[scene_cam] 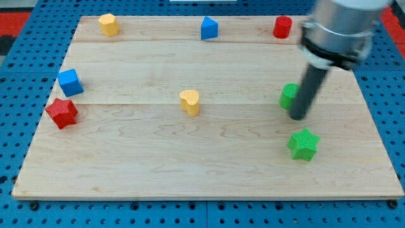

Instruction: Move the yellow heart to the bottom center

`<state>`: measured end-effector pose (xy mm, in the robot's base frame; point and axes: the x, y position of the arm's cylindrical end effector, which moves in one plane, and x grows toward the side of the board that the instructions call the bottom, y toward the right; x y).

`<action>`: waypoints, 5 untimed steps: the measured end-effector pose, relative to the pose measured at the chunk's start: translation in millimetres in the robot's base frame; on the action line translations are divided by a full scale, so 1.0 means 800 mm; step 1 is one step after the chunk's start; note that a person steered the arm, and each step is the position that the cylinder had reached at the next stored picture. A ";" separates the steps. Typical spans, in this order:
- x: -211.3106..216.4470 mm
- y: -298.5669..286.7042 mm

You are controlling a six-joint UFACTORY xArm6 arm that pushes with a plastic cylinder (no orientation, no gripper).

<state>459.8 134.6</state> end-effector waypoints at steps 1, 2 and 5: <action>-0.064 -0.090; -0.054 -0.152; -0.047 -0.132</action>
<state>421.8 29.3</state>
